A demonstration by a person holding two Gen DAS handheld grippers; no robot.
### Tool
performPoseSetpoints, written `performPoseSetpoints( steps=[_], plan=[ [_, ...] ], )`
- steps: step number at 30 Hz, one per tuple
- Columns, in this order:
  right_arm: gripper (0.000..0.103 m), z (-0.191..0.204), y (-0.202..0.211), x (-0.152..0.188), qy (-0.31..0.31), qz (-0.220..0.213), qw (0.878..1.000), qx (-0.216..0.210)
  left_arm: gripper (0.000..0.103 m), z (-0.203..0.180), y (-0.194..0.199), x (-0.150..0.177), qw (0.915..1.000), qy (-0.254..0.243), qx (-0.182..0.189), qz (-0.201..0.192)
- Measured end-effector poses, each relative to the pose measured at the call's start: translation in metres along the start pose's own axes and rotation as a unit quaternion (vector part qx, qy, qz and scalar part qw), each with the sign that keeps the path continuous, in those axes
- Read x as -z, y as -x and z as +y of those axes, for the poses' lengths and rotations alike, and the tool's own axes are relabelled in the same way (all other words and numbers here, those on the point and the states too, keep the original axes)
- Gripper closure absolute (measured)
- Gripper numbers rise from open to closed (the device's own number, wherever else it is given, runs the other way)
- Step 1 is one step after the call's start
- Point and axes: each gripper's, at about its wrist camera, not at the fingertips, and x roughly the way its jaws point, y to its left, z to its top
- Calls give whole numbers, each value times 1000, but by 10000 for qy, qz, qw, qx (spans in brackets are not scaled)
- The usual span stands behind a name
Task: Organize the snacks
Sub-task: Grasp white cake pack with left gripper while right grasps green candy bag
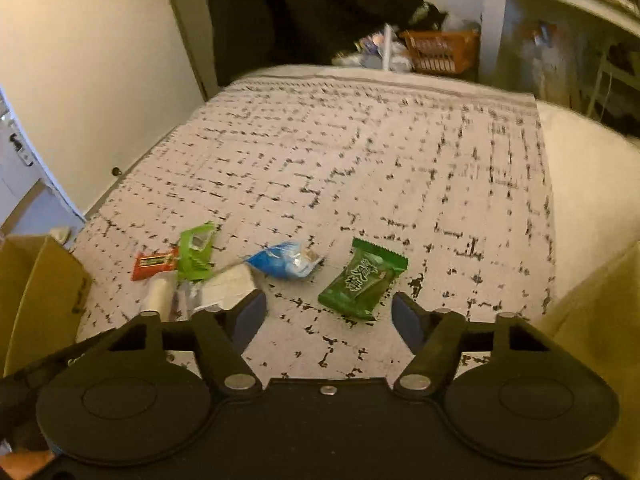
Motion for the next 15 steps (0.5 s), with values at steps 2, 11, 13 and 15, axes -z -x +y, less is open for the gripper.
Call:
performPoseSetpoints(
  steps=[2, 11, 13, 15],
  plan=[
    [49, -3, -9, -3, -72, 1, 9999, 123, 63, 1, -5, -1, 9999, 1, -113, 46],
    [48, -10, -49, -6, -369, 283, 9985, 305, 69, 5, -10, -5, 9996, 192, -140, 135],
    [49, -8, -55, -6, -326, 311, 9985, 308, 70, 4, -10, -5, 9995, 214, -159, 151],
    [63, -4, -58, -8, -227, 372, 9979, 486, 71, 3, -9, -6, 9994, 241, -175, 182]
  ],
)
